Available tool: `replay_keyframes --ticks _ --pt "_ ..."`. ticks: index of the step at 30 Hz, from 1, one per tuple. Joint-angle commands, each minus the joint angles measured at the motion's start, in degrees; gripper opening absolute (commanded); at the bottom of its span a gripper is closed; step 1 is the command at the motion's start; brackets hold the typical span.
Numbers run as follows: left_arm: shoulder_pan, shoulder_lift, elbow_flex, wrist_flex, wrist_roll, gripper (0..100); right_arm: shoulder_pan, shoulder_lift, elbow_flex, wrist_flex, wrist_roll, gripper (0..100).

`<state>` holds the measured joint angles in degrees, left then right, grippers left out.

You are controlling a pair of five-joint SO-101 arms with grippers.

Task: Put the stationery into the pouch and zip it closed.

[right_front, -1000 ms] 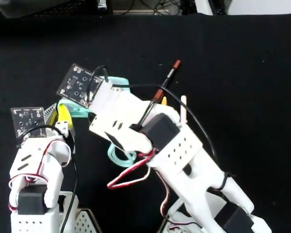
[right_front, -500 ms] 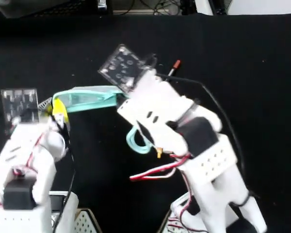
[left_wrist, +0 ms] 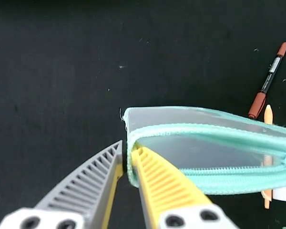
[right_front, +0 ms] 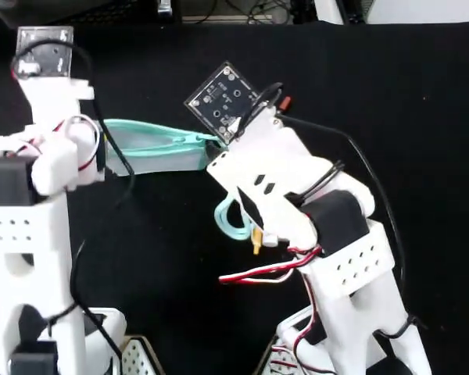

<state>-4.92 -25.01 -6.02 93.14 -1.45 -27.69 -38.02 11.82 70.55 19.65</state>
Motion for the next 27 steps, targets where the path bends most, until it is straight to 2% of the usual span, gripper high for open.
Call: replay_keyframes --ticks 1,6,12,23,27 --pt "-0.8 4.4 -5.1 1.8 -0.2 3 1.5 -1.5 -0.1 0.6 0.4 1.2" --pt "-0.8 4.7 -6.4 2.1 -0.4 3 1.5 -1.5 -0.1 1.4 0.4 1.2" --pt "-0.8 4.7 -2.9 0.0 -0.5 19 1.5 -1.5 -0.1 1.5 0.4 1.2" --pt "-0.9 4.6 -3.6 -1.8 -0.2 4 1.6 -1.5 -0.2 2.2 0.4 1.3" --pt "-0.9 4.5 -3.6 -1.5 -0.2 4 1.6 -1.5 -0.1 2.2 0.4 1.3"
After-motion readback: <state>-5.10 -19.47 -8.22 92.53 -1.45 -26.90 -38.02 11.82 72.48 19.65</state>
